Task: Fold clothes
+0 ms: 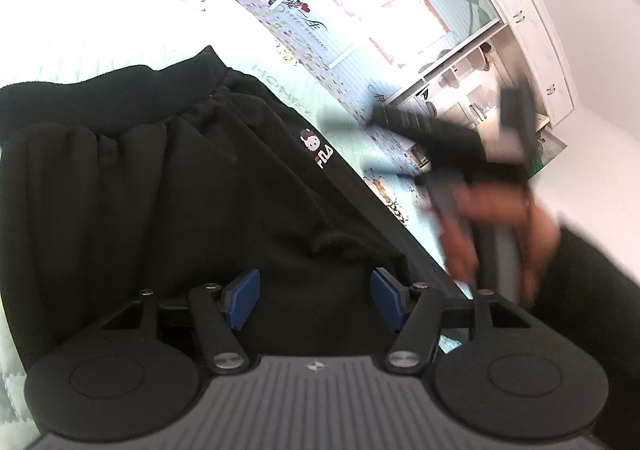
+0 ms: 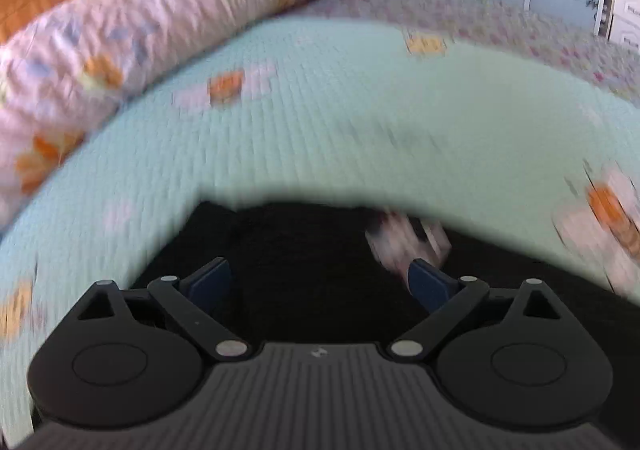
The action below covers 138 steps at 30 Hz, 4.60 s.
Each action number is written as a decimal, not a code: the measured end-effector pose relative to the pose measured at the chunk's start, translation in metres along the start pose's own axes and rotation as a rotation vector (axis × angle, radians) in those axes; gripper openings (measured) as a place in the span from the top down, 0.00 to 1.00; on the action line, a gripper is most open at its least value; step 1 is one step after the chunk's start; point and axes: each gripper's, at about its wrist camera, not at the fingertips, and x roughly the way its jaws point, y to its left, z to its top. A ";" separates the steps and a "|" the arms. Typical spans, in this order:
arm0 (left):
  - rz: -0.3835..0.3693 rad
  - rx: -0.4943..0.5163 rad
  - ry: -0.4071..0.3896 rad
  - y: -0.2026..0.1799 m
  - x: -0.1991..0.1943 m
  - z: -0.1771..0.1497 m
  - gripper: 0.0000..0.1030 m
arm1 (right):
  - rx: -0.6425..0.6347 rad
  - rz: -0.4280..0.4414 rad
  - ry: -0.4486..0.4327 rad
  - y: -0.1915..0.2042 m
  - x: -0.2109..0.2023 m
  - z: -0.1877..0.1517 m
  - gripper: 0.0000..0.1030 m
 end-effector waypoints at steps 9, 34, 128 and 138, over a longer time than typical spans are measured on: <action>0.063 0.111 -0.003 -0.016 0.001 -0.009 0.36 | 0.381 -0.103 -0.049 -0.105 -0.084 -0.105 0.07; 0.274 0.449 0.344 -0.131 0.001 -0.073 0.33 | 0.134 -0.211 -0.095 -0.025 -0.209 -0.309 0.06; 0.470 0.566 0.244 -0.072 -0.022 -0.030 0.30 | 0.012 -0.153 -0.114 -0.042 -0.123 -0.232 0.04; 0.518 0.299 0.052 -0.037 -0.068 0.038 0.30 | 0.258 -0.169 -0.167 -0.062 -0.196 -0.290 0.04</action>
